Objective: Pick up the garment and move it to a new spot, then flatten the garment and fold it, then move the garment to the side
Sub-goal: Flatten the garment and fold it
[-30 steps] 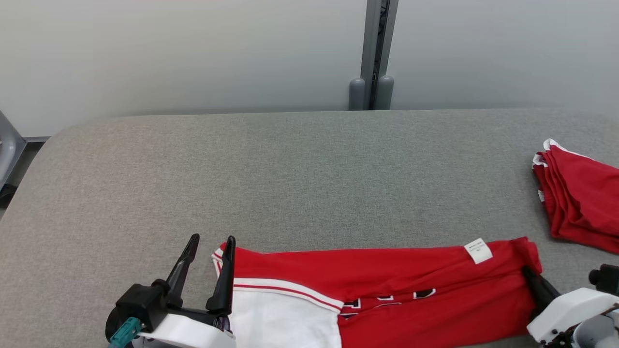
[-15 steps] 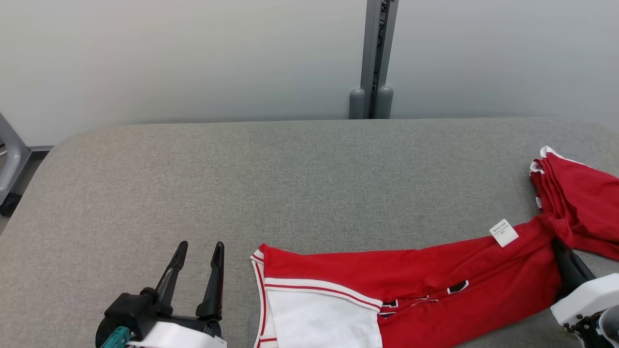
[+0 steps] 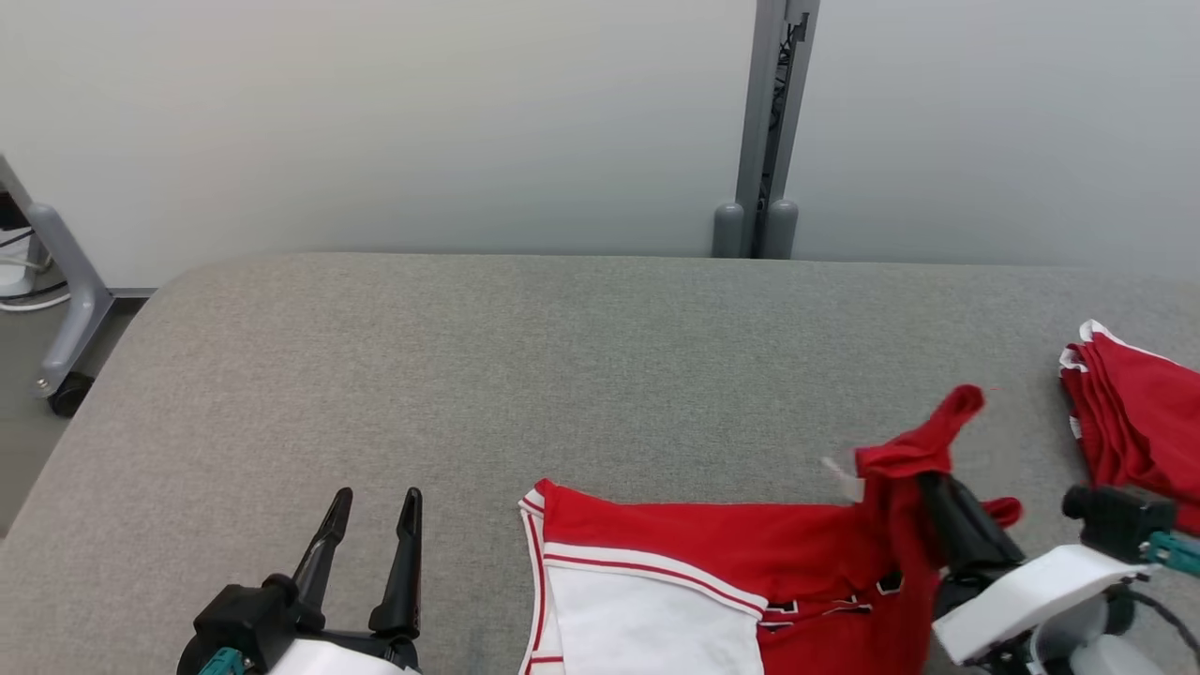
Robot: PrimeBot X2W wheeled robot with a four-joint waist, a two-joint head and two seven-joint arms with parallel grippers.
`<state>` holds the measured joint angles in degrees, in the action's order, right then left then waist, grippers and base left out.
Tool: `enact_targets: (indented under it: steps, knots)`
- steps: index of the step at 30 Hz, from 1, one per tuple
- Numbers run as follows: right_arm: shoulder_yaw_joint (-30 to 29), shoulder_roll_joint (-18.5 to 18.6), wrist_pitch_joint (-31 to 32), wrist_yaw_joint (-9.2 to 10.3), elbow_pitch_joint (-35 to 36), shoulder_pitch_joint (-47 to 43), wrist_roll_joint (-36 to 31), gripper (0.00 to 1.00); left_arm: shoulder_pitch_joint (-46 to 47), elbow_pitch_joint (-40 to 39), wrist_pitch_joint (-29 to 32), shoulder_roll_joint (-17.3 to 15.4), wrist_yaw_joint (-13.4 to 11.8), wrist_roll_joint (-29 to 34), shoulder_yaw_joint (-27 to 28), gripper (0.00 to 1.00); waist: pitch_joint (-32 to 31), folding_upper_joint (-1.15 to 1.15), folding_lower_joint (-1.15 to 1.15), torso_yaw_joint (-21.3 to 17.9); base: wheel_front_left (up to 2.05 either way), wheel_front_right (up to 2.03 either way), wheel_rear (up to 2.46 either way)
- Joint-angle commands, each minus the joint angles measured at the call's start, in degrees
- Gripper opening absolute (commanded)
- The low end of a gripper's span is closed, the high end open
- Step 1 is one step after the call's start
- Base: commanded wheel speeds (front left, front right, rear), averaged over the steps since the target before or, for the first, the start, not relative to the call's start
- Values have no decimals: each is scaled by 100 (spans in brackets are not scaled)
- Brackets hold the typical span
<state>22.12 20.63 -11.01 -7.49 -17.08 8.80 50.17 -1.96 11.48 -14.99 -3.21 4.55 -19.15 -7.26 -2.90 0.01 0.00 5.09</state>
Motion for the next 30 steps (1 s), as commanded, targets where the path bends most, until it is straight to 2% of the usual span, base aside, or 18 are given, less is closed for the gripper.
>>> enact_targets:
  steps: [1,6,12,21,29,30]
  knots:
    - [24,-170,105,-1,175,-67,-19,0,14,19,-24,-26,43,64,20,100,-4,-1,0,123,0,0,0]
    - [173,-742,384,-1,276,32,-65,0,82,115,-24,-19,68,84,-10,100,68,-1,0,434,0,0,0]
    - [364,-1286,525,-2,-232,358,-150,0,168,252,-24,-10,95,91,-116,100,152,-1,0,892,0,0,0]
    - [864,-1579,441,-1,-1006,593,29,0,272,426,-24,1,147,48,-156,100,234,-1,0,1388,0,0,0]
    - [1309,-1673,307,-2,-1524,841,209,0,287,494,-24,9,167,36,-119,100,293,-1,0,1406,0,0,0]
    - [1359,-1688,298,-2,-1574,873,240,7,283,501,-24,11,163,31,-117,100,298,-1,0,1382,0,0,0]
